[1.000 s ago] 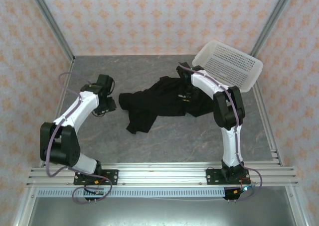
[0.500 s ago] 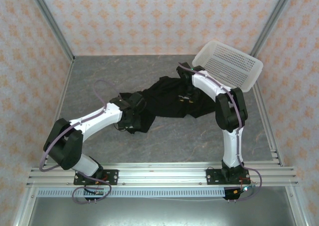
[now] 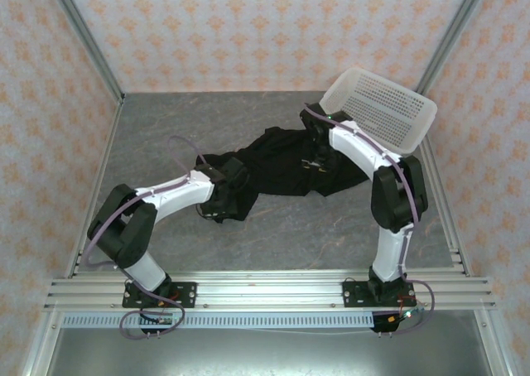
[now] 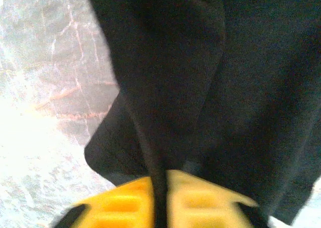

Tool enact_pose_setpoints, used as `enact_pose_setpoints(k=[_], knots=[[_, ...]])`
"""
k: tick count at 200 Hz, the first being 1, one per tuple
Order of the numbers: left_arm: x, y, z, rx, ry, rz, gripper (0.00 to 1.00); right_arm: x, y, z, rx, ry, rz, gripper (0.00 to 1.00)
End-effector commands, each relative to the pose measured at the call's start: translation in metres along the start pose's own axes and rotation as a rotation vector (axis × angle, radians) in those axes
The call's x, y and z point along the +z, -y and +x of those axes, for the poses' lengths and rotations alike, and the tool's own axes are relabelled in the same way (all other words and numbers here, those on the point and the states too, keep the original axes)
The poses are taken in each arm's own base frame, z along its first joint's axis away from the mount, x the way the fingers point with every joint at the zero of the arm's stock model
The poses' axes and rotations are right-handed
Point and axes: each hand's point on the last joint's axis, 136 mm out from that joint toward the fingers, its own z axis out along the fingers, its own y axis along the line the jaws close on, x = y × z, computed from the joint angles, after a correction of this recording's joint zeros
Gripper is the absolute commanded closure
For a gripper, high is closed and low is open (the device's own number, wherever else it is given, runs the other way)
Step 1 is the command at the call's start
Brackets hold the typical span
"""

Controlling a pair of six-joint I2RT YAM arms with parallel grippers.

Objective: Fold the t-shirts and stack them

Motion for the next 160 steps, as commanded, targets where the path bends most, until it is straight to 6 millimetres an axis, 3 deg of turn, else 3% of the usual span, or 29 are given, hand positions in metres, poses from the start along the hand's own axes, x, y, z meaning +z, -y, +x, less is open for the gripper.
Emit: enact_pose_setpoints(k=[1,24,51,93,160], knots=[[-0.025,-0.019,-0.023,-0.031,0.115,-0.093,1.00,-0.023,0.028,-0.006,0.069,0.090,0.038,0.63],[-0.059,-0.056,-0.036,-0.150,0.192,-0.104,1.00,-0.033,0.060,-0.007,0.130,0.146,0.069,0.66],[-0.095,-0.117,-0.043,-0.346,0.282,-0.110,1.00,-0.036,0.097,-0.003,0.190,0.166,0.118,0.67],[-0.108,-0.191,-0.038,-0.578,0.312,-0.173,1.00,-0.017,0.127,0.014,0.274,0.108,0.164,0.67],[-0.090,-0.183,-0.040,-0.640,0.263,-0.092,1.00,0.005,0.137,0.043,0.344,0.049,0.182,0.65]])
